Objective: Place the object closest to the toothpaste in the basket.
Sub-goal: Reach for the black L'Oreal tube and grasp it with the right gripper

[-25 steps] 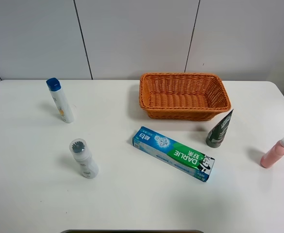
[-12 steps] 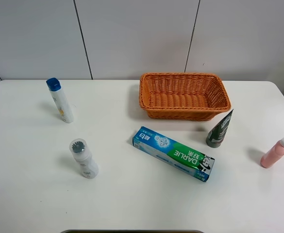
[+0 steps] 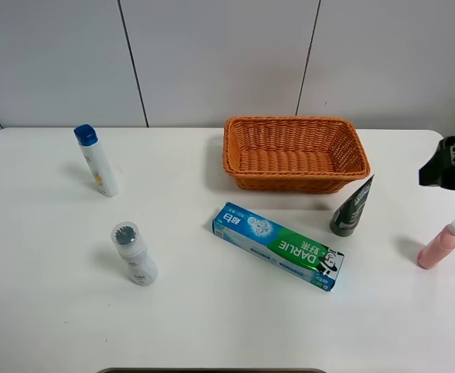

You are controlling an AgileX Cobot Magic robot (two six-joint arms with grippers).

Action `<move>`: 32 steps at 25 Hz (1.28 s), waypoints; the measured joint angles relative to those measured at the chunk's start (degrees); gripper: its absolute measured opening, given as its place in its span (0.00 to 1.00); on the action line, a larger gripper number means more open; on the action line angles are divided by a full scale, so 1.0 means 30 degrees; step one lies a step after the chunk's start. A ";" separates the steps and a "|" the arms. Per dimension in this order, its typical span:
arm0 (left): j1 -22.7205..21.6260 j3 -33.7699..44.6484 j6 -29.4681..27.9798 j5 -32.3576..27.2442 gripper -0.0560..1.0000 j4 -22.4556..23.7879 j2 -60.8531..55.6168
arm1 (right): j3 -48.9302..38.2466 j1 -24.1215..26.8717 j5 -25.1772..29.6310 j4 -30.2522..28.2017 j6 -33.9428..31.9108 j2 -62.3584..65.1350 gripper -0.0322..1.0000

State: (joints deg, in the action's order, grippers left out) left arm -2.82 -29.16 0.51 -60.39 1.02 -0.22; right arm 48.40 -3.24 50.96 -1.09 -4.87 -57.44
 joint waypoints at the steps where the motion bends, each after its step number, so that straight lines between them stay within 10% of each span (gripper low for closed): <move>1: 0.0000 0.0000 0.0000 0.0000 0.94 0.0000 0.0000 | 0.0000 0.0000 -0.0360 0.0225 -0.0133 -0.0535 0.97; 17: 0.0000 0.0000 0.0000 0.0000 0.94 0.0000 0.0000 | 0.0848 0.0000 -0.1956 0.2186 -0.2726 -0.5024 0.97; 32: 0.0000 0.0000 0.0000 0.0000 0.94 0.0000 0.0000 | 0.7324 0.0000 0.2485 0.3155 -0.5048 -0.9979 0.97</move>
State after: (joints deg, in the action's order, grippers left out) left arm -2.82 -29.16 0.51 -60.39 1.02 -0.22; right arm 70.38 -3.24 58.41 8.38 -20.02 -87.37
